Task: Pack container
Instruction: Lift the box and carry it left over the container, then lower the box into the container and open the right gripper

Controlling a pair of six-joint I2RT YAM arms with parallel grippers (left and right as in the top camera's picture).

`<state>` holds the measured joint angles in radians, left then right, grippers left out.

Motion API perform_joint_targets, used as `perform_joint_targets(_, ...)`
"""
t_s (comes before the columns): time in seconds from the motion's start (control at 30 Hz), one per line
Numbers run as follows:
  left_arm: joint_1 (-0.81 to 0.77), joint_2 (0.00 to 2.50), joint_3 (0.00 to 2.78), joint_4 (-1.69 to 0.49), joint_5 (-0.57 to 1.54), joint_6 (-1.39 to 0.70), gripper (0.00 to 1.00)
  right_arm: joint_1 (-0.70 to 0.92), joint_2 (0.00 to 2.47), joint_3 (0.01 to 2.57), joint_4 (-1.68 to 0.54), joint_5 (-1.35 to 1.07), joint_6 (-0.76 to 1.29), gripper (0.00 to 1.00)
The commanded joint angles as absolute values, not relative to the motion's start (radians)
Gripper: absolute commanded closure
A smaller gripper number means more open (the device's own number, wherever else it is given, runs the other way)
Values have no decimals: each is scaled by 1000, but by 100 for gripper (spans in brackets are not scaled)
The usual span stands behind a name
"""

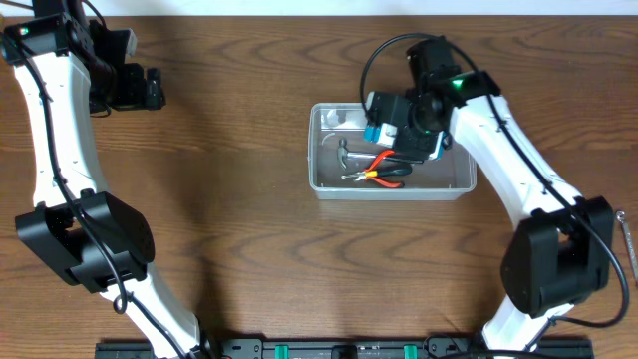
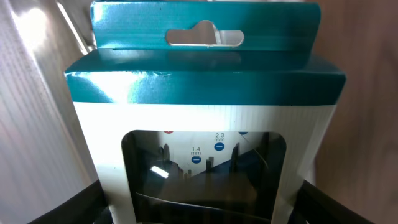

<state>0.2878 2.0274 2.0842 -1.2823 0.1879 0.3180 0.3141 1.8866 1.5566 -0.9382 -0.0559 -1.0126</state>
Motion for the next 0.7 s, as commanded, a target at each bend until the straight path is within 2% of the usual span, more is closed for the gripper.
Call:
perform_joint_targets(0.0, 291, 2039, 2078, -1286, 197, 316, 2, 334, 1902, 1573, -955, -91, -1038, 31)
perform_joint_targets(0.27, 291, 2039, 2078, -1286, 197, 316, 2, 335, 1917, 1573, -997, -125, -1053, 27)
perform_joint_targets(0.67, 291, 2039, 2078, -1286, 197, 316, 2, 334, 1917, 1560, -1013, -139, -1052, 17)
